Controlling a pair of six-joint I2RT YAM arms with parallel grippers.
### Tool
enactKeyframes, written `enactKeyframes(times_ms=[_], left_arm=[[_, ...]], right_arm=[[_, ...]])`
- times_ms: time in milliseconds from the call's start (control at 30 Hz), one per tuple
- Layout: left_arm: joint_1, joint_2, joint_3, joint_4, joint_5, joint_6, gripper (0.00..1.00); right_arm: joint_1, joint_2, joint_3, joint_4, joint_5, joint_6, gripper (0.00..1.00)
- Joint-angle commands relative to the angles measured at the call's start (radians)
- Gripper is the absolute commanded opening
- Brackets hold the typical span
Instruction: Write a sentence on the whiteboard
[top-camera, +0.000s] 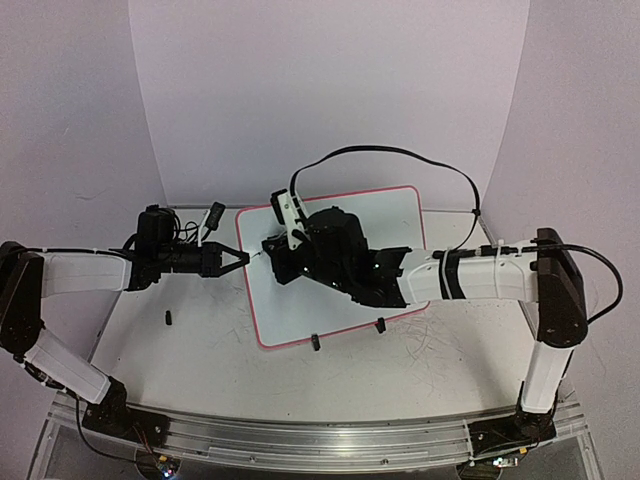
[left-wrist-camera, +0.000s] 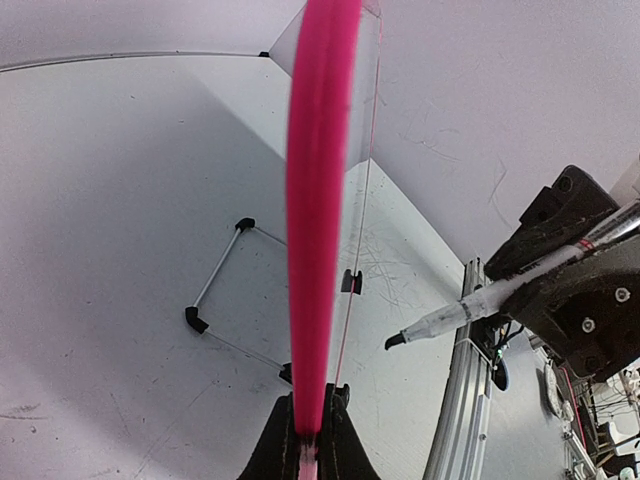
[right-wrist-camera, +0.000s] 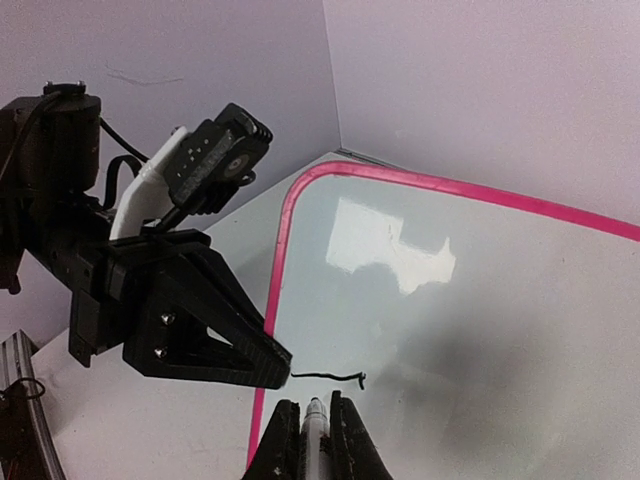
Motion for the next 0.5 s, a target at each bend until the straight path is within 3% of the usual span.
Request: enactKeyframes(times_ms=[0,467], left_arm=[[0.009,0.003,0.022,0.013,-0.027,0.014,0.00],[0.010,0.008,0.025,0.010,-0.026,0.018,0.00]], right_arm=[[0.001,0.029,0.082,0.016,0.017,-0.015,0.00],[0.000,0.066,0.119,-0.027,0.053,-0.002,0.00]])
